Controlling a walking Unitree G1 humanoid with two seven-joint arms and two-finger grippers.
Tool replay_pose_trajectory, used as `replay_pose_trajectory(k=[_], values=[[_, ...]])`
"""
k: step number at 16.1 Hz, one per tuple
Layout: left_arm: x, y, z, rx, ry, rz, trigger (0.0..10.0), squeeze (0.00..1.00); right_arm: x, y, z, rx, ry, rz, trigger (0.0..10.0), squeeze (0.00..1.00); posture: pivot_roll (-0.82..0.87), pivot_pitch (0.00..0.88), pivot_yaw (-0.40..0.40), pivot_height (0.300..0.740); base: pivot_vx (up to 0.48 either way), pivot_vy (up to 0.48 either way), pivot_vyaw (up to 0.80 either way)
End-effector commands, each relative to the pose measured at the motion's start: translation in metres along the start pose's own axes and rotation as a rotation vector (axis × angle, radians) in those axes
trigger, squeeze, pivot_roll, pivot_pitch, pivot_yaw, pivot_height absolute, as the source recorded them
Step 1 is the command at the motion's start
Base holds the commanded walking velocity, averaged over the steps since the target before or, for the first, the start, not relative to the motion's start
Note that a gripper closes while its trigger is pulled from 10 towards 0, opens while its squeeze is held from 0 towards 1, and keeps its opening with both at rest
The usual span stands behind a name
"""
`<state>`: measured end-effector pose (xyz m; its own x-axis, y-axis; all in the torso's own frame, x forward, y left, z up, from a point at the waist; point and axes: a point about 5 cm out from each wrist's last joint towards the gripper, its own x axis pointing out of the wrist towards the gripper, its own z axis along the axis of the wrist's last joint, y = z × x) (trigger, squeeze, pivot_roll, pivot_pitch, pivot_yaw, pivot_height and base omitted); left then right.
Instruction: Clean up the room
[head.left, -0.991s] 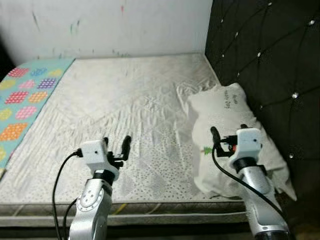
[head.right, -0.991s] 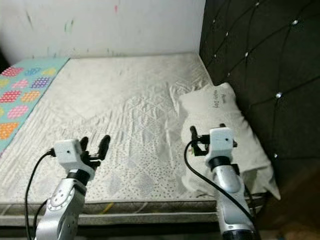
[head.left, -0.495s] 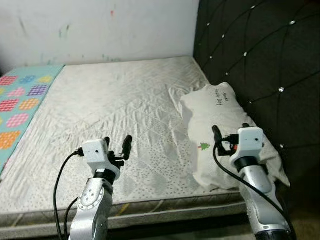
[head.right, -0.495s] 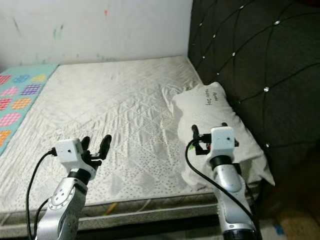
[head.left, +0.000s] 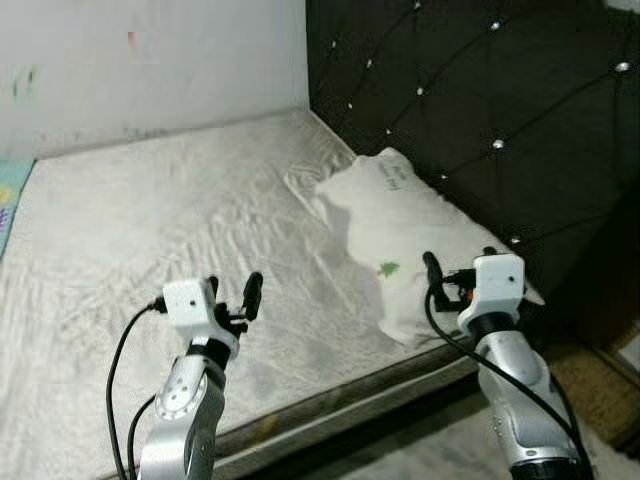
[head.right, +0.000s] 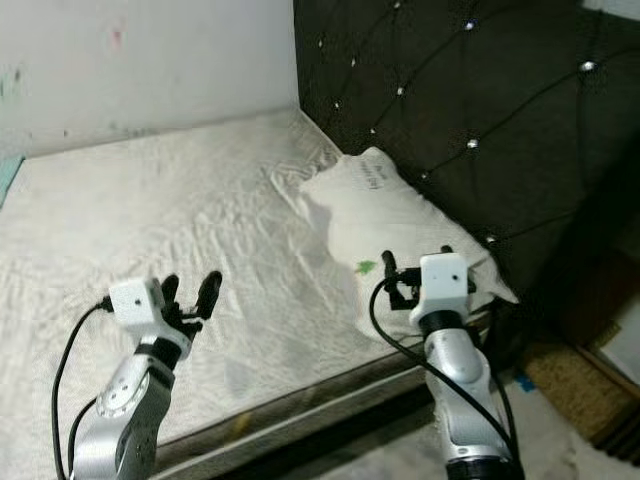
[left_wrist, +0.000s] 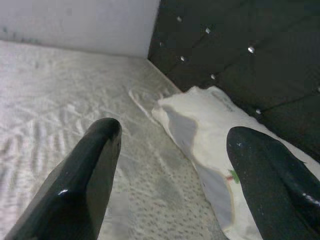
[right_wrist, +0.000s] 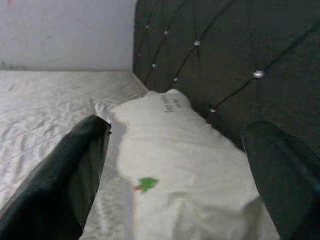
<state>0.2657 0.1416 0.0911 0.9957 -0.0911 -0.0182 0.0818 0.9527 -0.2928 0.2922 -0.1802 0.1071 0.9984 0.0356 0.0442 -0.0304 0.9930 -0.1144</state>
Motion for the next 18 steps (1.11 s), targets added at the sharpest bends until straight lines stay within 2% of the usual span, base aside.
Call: replay_pose_trajectory(k=[1, 9, 13, 18], values=[[-0.0018, 0.0061, -0.0003, -0.001, 0.001, 0.033, 10.0, 0.0, 0.0027, 0.0097, 0.0048, 0.004, -0.019, 0.036, 10.0, 0.0, -0.19, 0.0, 0.058, 0.74, 0.0, 0.48, 0.0], [-0.0008, 0.0069, -0.0004, 0.005, 0.0, 0.036, 10.0, 0.0, 0.0038, 0.011, 0.0047, 0.0, -0.021, 0.042, 10.0, 0.0, -0.19, 0.0, 0.06, 0.74, 0.0, 0.48, 0.0], [0.0002, 0.0056, 0.0005, 0.014, -0.008, 0.028, 10.0, 0.0, 0.0028, 0.0134, 0.0039, -0.017, -0.025, 0.055, 10.0, 0.0, -0.19, 0.0, 0.064, 0.74, 0.0, 0.0, 0.0], [0.0006, 0.0061, 0.0003, 0.011, -0.005, 0.029, 10.0, 0.0, 0.0033, 0.0146, 0.004, -0.024, -0.028, 0.062, 10.0, 0.0, -0.19, 0.0, 0.065, 0.74, 0.0, 0.086, 0.74]])
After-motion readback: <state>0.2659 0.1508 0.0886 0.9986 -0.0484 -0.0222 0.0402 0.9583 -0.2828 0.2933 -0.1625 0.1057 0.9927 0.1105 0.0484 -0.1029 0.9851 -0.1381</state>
